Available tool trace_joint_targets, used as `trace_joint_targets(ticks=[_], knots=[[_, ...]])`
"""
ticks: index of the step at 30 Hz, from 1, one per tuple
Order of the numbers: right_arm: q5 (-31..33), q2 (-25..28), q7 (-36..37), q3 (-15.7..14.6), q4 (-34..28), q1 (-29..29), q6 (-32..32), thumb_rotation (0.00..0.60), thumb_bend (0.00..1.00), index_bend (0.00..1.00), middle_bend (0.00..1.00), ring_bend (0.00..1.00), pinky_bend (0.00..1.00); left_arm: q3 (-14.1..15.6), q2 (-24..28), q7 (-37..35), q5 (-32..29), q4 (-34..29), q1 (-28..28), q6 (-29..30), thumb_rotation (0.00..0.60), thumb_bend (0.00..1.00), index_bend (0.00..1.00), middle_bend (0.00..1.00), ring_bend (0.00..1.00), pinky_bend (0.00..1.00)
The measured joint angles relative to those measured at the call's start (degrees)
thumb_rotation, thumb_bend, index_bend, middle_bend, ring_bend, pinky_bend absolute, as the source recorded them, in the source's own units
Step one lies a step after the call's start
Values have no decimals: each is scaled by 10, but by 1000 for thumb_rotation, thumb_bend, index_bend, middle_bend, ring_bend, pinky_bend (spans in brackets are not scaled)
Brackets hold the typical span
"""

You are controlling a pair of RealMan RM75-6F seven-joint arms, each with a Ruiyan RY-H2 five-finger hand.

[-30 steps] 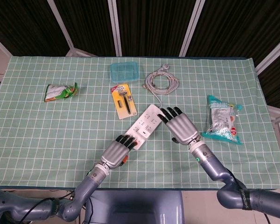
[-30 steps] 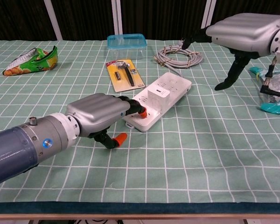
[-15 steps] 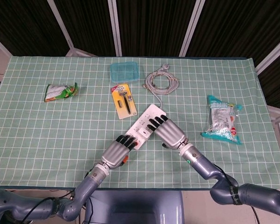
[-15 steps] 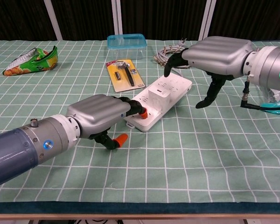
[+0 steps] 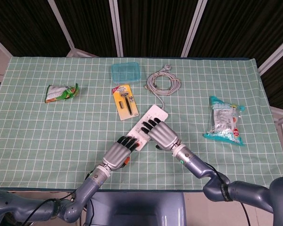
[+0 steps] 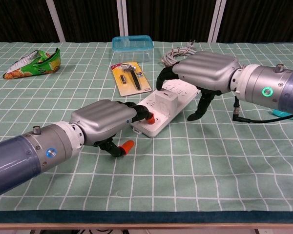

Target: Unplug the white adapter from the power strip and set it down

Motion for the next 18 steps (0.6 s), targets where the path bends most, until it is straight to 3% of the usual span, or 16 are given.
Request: trace_joint_targets(ticks=[18], knots=[[12,-24,-7,13,30,15,15,600,97,283,223,235,289,2,-1,-15,5,8,-4,0,600,482,194,159,79,160]])
